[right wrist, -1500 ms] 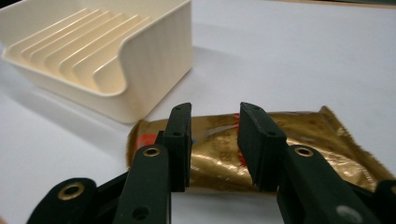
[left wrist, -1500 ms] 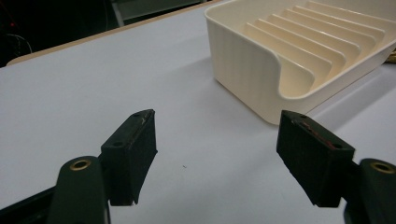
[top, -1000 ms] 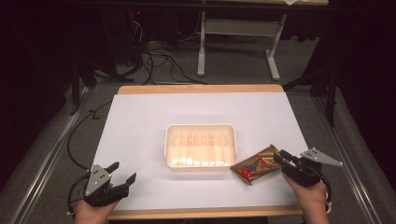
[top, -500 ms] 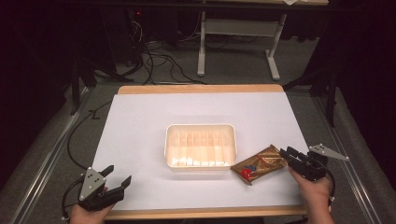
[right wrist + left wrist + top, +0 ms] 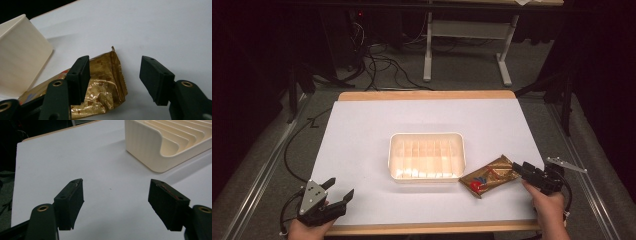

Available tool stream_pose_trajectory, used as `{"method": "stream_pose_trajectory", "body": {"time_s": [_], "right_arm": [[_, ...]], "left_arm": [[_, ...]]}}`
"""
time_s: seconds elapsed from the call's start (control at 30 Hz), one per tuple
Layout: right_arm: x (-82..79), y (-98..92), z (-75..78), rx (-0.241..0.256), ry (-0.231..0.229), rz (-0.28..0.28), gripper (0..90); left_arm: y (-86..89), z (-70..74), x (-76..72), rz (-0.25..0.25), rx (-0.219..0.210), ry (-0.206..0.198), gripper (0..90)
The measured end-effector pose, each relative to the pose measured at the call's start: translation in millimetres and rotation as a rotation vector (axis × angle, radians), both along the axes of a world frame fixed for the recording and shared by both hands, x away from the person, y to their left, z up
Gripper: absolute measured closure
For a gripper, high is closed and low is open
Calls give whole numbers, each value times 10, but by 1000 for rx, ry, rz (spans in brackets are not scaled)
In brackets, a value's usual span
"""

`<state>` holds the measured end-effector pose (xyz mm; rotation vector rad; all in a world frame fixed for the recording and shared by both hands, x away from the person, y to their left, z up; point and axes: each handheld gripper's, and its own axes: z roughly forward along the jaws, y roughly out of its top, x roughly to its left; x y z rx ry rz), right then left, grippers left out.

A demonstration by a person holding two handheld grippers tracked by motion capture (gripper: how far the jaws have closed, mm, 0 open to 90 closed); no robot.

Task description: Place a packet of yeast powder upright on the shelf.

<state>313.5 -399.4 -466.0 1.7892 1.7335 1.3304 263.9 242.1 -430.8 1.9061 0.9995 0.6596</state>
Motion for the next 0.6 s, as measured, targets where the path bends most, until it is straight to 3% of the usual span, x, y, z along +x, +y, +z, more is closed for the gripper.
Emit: {"method": "stream_pose_trajectory", "body": {"time_s": [0.2, 0.6], "right_arm": [[2, -12, -74, 30, 32, -4, 395], [-41, -53, -122, 93, 52, -6, 351]], "left_arm": [[-5, -1, 3, -1, -5, 1, 291], [-71, -20, 52, -25, 1, 11, 291]]}}
